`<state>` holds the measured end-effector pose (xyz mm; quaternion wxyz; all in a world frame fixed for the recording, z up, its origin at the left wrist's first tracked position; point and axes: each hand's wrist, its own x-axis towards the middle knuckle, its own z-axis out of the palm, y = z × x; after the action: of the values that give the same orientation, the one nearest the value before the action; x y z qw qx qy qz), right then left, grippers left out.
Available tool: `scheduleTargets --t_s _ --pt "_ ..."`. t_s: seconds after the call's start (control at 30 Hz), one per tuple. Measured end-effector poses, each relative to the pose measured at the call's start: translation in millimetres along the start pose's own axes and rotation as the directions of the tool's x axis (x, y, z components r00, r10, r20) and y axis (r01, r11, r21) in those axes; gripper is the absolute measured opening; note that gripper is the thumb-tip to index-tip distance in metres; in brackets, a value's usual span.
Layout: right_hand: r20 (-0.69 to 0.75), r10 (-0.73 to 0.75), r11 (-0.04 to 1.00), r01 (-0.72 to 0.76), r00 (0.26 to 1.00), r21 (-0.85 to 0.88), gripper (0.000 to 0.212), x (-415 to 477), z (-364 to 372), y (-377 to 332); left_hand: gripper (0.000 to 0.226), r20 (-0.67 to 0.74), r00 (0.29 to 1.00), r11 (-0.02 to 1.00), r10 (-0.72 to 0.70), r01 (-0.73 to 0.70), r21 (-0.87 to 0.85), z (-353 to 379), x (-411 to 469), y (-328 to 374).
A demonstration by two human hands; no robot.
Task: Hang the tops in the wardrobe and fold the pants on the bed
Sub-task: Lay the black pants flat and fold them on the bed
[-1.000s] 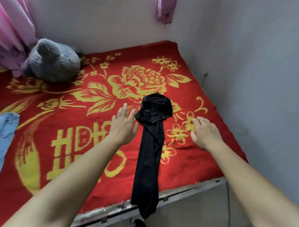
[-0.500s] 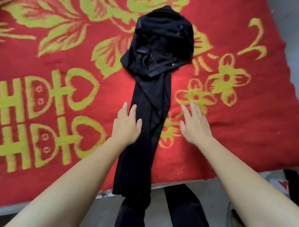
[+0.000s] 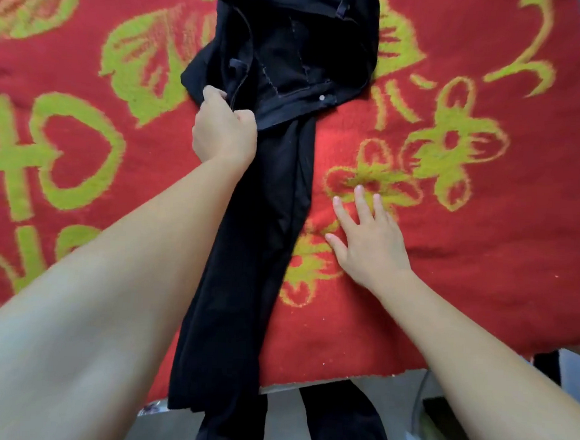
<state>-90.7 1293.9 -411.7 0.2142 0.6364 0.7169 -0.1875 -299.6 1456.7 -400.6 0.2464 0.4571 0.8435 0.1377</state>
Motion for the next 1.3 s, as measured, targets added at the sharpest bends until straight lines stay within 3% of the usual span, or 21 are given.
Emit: scheduleTargets --t_s 0.07,0.1,0.17,0.2,0.27,0.33,0.47,0.67,0.73,0.87,0.93,1.03,1.17,1.23,1.3 --pt "-0.059 0.026 0.997 -0.021 0.998 0.076 0.06 8.2 -15.3 1.5 0.028 0.004 0.999 0.999 0.047 -0.047 -0.005 -7.4 -18.2 -21.4" --pt "-0.115 0.093 0.978 -0.069 0.989 0.196 0.052 16.7 -25.5 2.6 0.027 0.02 0.998 0.998 0.059 -0.06 0.005 -10.6 -29.8 -33.9" --pt "-0.191 0.329 0.839 -0.193 0.925 0.509 0.045 39.6 -43.6 5.2 0.025 0.053 0.997 0.997 0.059 -0.062 0.056 -14.9 -53.2 -62.9" --pt "-0.229 0.428 0.761 -0.212 0.874 0.613 0.049 51.5 -51.8 5.0 0.024 0.068 0.997 0.995 0.044 -0.05 0.085 -16.3 -64.7 -77.8" --pt "-0.326 0.492 0.708 -0.153 0.807 0.69 0.074 69.5 -65.2 0.2 0.024 0.096 0.995 0.992 0.004 -0.016 0.127 -18.3 -86.9 -105.8" --pt "-0.363 0.426 0.723 -0.071 0.829 0.687 0.087 81.3 -70.3 -7.4 0.025 0.149 0.989 0.992 -0.016 -0.003 0.123 -16.7 -101.6 -125.5" --pt "-0.423 0.268 0.859 -0.016 0.865 0.512 0.052 80.7 -55.5 -14.7 0.03 0.306 0.951 0.999 -0.034 0.031 0.013 -14.3 -95.7 -134.4" --pt "-0.435 0.277 0.913 -0.093 0.857 0.398 0.03 41.5 -39.0 -12.7 0.021 0.43 0.902 0.996 -0.037 0.07 -0.062 -26.8 -83.1 -139.5" --pt "-0.406 0.186 0.94 -0.042 0.895 0.339 0.025 22.3 -41.2 -9.4 0.024 0.41 0.91 0.997 -0.061 0.078 -0.025 -36.3 -81.9 -144.3" --pt "-0.263 0.081 0.974 -0.02 0.961 0.227 0.037 -24.9 -66.9 3.6 0.034 0.286 0.95 0.992 -0.122 0.115 0.044 -88.7 -92.2 -158.4" --pt "-0.273 0.166 0.953 -0.083 0.948 0.291 0.041 -53.7 -97.3 2.8 0.04 0.293 0.95 0.989 -0.111 0.134 -0.061 -130.3 -98.6 -153.0" --pt "-0.287 0.393 0.845 -0.219 0.874 0.488 0.043 -89.4 -166.7 -8.5 0.047 0.307 0.951 0.944 -0.037 0.134 -0.303 -206.1 -101.3 -112.2" --pt "-0.154 0.501 0.774 -0.362 0.851 0.52 0.032 -141.6 -292.7 -20.0 0.044 0.323 0.945 0.778 0.047 0.169 -0.605 -331.7 -102.2 -28.7" --pt "-0.152 0.528 0.7 -0.327 0.836 0.635 0.026 -171.4 -359.6 -27.3 0.042 0.297 0.948 0.673 0.116 0.145 -0.725 -400.0 -105.7 12.9" --pt "-0.125 0.536 0.462 -0.165 0.835 0.872 0.017 -201.2 -426.7 -40.6 0.04 0.248 0.947 0.527 0.204 0.107 -0.843 -467.5 -116.1 48.8"
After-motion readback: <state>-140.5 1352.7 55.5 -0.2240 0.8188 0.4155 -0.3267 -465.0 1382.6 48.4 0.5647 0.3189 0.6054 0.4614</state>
